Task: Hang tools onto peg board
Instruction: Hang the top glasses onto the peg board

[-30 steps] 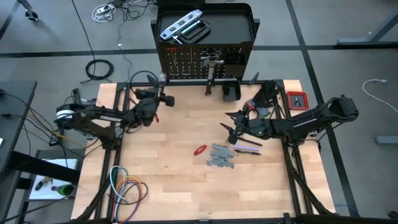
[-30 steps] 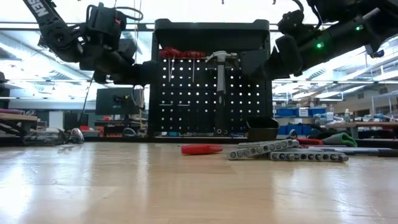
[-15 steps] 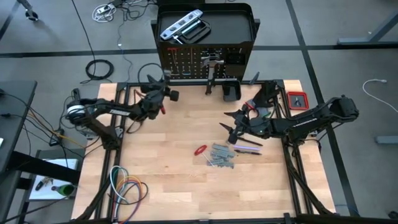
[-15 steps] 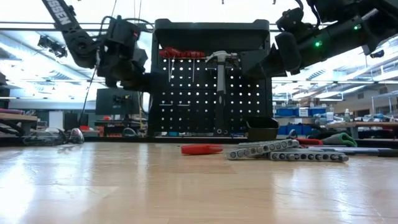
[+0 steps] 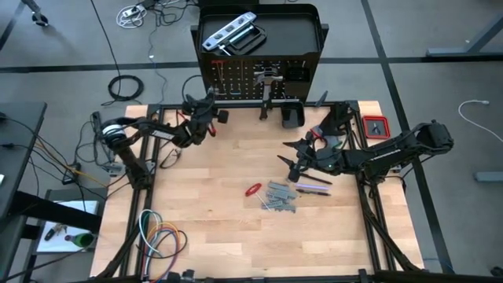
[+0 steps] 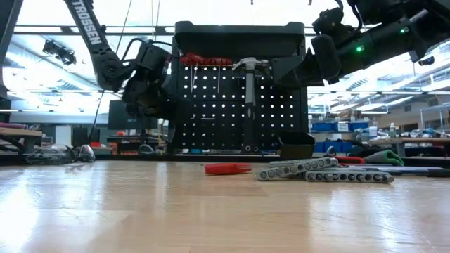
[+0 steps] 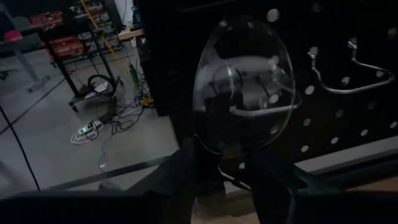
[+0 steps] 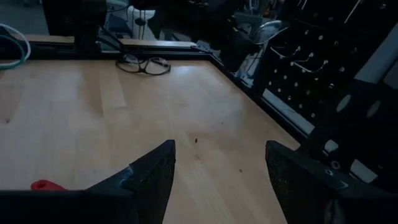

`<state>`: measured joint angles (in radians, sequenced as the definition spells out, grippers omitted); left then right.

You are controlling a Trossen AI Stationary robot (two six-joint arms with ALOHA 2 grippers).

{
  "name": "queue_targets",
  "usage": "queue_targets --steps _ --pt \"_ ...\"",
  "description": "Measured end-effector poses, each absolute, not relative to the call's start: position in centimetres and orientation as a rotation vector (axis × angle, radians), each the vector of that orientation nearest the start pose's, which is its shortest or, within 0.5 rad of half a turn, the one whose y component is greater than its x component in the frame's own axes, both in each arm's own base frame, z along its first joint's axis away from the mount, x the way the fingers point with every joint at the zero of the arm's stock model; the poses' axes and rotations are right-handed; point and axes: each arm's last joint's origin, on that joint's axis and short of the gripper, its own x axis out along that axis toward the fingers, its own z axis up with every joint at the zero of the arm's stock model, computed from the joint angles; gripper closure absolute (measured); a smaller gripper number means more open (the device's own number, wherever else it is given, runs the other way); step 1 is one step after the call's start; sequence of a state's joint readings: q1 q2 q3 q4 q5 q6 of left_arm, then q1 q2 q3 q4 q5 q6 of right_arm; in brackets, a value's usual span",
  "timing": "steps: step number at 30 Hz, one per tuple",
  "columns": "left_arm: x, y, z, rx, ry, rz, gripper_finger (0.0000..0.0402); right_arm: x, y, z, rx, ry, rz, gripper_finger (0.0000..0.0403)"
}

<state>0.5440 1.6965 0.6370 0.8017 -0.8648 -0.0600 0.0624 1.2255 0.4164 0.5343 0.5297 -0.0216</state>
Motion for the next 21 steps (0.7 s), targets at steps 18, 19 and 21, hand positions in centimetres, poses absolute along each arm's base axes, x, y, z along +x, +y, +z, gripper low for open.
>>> queue_targets --steps 18,19,21 --pt "26.9 19.3 14.4 0.006 0.301 1.411 0.0266 23.2 0.0 18.9 -0.105 0.29 -0.46 0.0148" --pt "26.9 19.3 14.3 0.006 0.305 1.402 0.0263 23.2 0.0 18.9 -0.105 0.29 -0.459 0.0148" --pt "27.0 19.3 14.3 0.005 0.311 1.377 0.0253 23.2 0.0 18.9 -0.105 0.29 -0.46 0.0148"
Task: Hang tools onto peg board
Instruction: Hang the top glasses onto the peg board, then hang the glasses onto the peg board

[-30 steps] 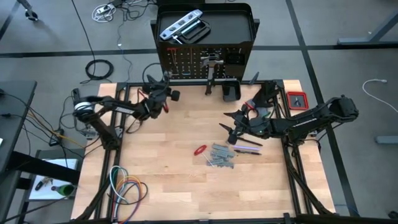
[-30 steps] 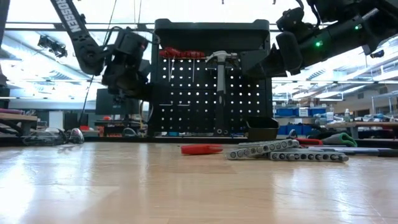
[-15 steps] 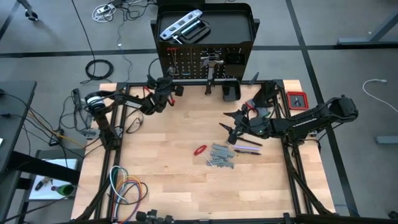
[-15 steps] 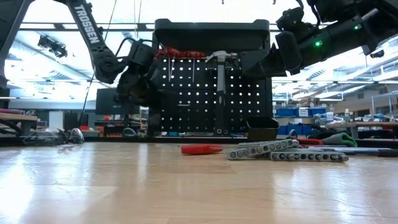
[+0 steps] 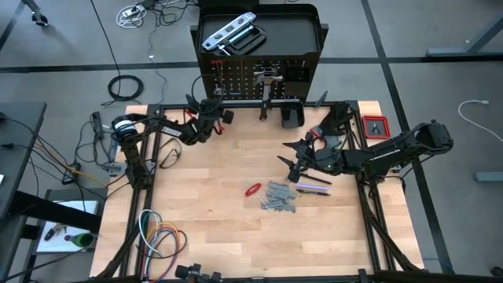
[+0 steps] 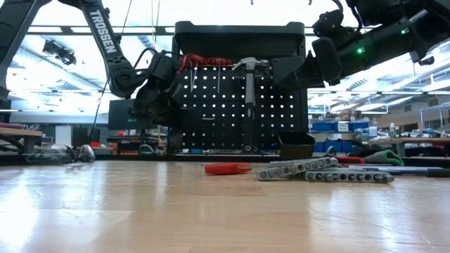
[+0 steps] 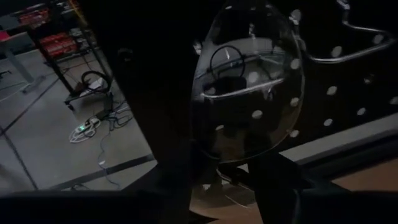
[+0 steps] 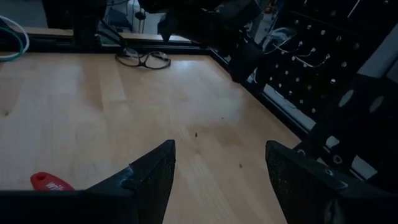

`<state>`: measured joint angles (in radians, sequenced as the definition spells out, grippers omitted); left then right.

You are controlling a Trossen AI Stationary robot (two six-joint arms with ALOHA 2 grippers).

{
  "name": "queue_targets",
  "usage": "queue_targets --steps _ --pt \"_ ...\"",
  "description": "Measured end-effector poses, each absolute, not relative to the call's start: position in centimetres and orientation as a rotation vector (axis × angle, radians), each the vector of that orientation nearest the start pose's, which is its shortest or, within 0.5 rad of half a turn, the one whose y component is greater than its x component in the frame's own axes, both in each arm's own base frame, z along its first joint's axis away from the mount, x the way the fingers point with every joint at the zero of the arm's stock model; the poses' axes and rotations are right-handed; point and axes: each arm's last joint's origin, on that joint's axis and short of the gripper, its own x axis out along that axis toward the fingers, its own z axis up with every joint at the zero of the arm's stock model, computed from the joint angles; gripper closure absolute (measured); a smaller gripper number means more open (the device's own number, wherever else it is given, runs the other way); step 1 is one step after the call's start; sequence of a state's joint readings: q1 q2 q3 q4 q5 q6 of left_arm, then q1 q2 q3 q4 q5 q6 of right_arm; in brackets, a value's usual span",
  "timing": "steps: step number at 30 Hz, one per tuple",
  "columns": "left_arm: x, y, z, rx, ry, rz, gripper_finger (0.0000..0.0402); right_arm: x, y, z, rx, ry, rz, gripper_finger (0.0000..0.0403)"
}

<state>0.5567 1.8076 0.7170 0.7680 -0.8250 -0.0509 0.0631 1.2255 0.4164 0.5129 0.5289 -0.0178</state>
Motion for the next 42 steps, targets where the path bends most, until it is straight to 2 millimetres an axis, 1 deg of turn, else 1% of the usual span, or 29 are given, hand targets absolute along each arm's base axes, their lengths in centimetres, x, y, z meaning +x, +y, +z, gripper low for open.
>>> queue_targets --steps 3,10,14,19,23,27,29,33,36,39,42 --pt "27.0 19.3 14.2 0.003 0.319 1.357 0.0227 23.2 0.0 18.9 -0.096 0.287 -0.461 0.0148" --pt "26.8 19.1 13.9 0.005 0.38 1.35 0.015 23.2 0.0 18.9 -0.089 0.285 -0.462 0.0148" --pt "26.4 18.5 14.5 -0.007 0.44 1.34 0.0126 23.2 0.0 18.9 -0.089 0.285 -0.462 0.0148" --pt "25.8 16.7 16.3 -0.008 0.525 1.293 0.0125 23.2 0.0 18.7 -0.087 0.306 -0.463 0.0148" --pt "25.1 14.8 18.0 -0.041 0.582 1.221 0.0127 23.1 0.0 18.6 -0.088 0.312 -0.463 0.0148" --pt "24.1 12.2 19.4 -0.108 0.656 1.076 0.0129 23.1 0.0 18.6 -0.088 0.313 -0.461 0.0148" --pt "23.3 10.9 20.0 -0.169 0.708 0.992 0.0129 23.1 0.1 18.6 -0.089 0.313 -0.457 0.0148" --pt "21.2 8.9 20.4 -0.379 0.841 0.844 0.0133 23.1 0.3 18.6 -0.09 0.311 -0.449 0.0148" --pt "20.0 7.8 20.3 -0.524 0.953 0.761 0.0133 23.2 0.4 18.6 -0.088 0.311 -0.432 0.0148" --pt "19.0 6.6 19.8 -0.596 1.101 0.718 0.0133 23.2 0.4 18.7 -0.078 0.305 -0.388 0.0148" --pt "18.0 5.9 19.4 -0.61 1.215 0.756 0.0133 23.3 0.5 18.8 -0.071 0.295 -0.362 0.0148"
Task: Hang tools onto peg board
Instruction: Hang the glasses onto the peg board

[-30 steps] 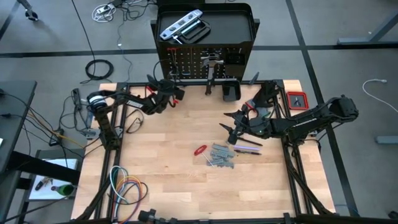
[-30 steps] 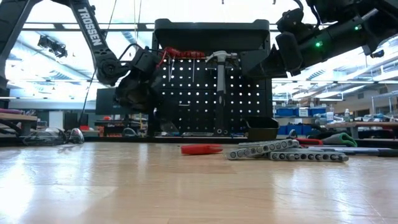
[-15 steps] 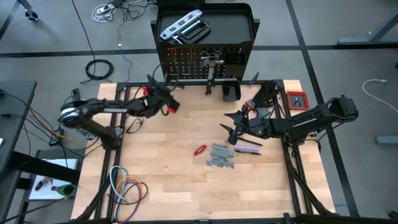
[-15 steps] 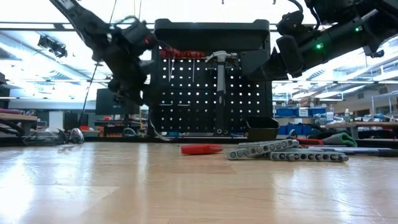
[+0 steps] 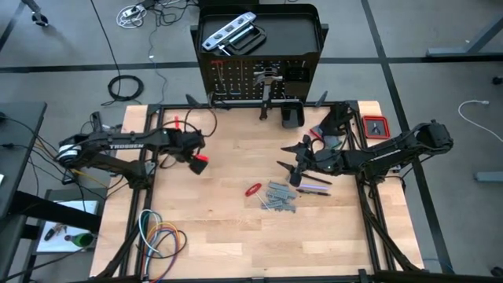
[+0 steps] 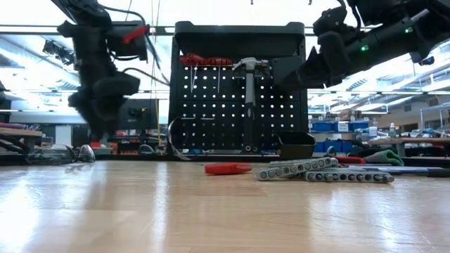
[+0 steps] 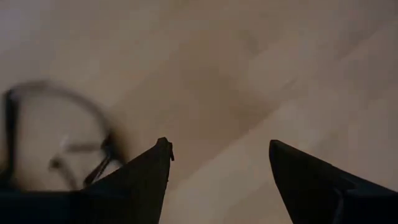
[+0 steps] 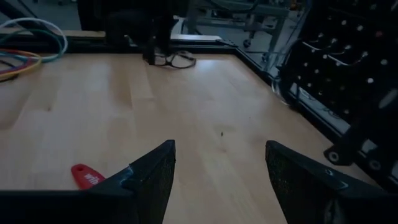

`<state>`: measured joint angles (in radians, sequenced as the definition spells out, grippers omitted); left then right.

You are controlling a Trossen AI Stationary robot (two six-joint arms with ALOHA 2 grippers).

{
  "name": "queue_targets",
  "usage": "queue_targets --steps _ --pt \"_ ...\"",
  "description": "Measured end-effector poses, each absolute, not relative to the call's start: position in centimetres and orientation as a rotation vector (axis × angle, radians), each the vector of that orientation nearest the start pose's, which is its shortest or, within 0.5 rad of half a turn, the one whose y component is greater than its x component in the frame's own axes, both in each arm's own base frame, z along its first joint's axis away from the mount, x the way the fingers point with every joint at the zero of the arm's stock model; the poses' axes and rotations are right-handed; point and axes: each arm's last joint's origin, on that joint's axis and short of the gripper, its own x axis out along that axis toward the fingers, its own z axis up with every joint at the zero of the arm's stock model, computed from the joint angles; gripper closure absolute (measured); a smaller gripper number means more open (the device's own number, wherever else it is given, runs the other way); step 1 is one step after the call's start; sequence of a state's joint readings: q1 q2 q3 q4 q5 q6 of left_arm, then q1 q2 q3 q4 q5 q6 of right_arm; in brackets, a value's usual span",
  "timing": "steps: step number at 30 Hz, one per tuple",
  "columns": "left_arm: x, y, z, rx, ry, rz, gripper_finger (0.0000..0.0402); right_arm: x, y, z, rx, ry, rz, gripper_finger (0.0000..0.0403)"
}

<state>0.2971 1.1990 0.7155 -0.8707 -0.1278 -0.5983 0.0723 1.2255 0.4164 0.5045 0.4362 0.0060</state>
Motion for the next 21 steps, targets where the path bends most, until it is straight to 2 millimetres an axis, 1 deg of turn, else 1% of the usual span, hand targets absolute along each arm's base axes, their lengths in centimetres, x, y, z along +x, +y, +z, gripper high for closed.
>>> queue_targets --steps 5,10,13,15,21 --pt "17.3 6.1 19.4 -0.556 1.215 0.951 0.0133 23.3 0.4 18.9 -0.076 0.288 -0.358 0.0148" --pt "16.8 6.3 19.3 -0.519 1.226 1.046 0.0135 23.4 0.3 19.0 -0.075 0.28 -0.352 0.0148" --pt "16.2 6.8 19.2 -0.519 1.245 1.118 0.0144 23.4 0.3 19.0 -0.079 0.277 -0.351 0.0148" --pt "15.9 7.2 18.5 -0.544 1.235 1.131 0.0154 23.4 0.3 19.0 -0.078 0.274 -0.351 0.0148" --pt "15.0 8.1 16.0 -0.619 1.223 1.078 0.0178 23.4 0.3 19.0 -0.085 0.274 -0.348 0.0148"
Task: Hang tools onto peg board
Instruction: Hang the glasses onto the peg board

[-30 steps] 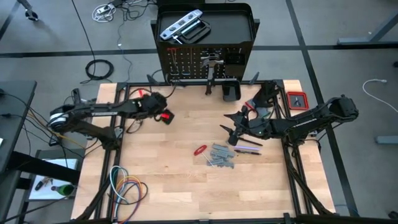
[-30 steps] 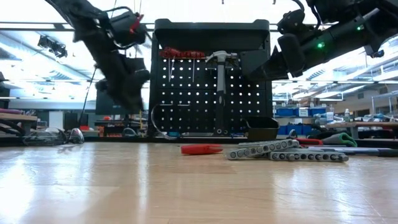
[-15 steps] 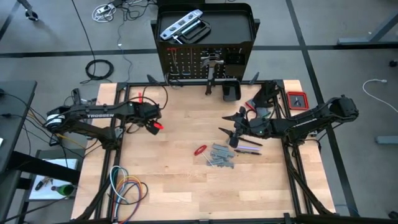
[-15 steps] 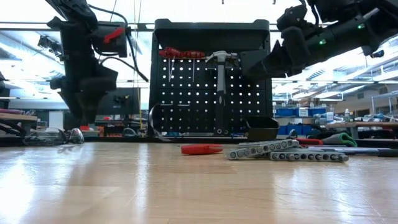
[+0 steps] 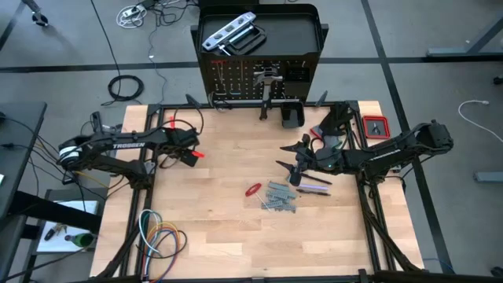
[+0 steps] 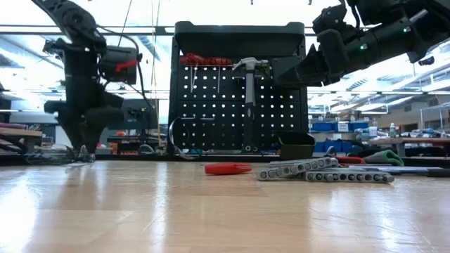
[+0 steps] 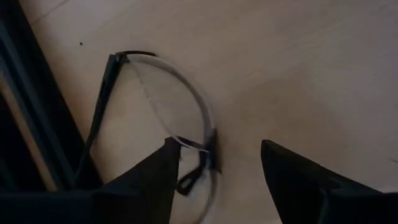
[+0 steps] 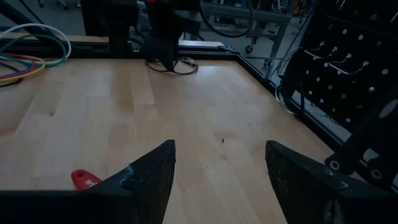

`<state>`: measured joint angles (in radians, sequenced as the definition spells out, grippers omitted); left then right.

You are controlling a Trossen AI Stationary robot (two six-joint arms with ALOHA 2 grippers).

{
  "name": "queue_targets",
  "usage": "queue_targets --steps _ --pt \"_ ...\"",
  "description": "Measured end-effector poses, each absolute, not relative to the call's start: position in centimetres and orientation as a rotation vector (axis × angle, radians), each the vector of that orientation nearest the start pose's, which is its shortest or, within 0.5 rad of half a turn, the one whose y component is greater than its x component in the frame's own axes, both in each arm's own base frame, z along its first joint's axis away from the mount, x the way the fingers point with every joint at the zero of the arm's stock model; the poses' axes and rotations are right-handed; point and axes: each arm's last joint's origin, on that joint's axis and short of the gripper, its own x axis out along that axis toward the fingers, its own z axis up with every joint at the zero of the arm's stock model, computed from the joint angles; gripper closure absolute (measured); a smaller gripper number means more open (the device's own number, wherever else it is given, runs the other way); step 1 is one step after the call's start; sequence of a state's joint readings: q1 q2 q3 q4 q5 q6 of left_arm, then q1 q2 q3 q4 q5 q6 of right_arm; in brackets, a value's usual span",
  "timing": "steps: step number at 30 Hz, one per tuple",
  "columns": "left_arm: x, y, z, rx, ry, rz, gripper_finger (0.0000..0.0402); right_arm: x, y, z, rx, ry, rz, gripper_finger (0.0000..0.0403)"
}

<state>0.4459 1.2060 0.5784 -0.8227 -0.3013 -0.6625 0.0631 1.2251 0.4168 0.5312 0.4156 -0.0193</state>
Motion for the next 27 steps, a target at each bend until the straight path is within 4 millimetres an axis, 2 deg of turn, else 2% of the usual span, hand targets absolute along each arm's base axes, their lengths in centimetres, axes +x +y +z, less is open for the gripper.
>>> queue_targets --steps 9,12,22,27 --pt "15.4 8.7 14.9 -0.597 1.141 1.011 0.0209 23.4 0.3 19.1 -0.092 0.269 -0.345 0.0148" --pt "15.8 8.7 14.7 -0.616 1.098 0.93 0.0239 23.4 0.3 19.1 -0.093 0.269 -0.346 0.0148" --pt "16.4 8.0 14.1 -0.645 1.085 0.692 0.038 23.4 0.3 19.1 -0.093 0.269 -0.346 0.0148" --pt "17.3 7.9 14.5 -0.614 1.021 0.626 0.0381 23.4 0.3 19.1 -0.093 0.269 -0.346 0.0148"
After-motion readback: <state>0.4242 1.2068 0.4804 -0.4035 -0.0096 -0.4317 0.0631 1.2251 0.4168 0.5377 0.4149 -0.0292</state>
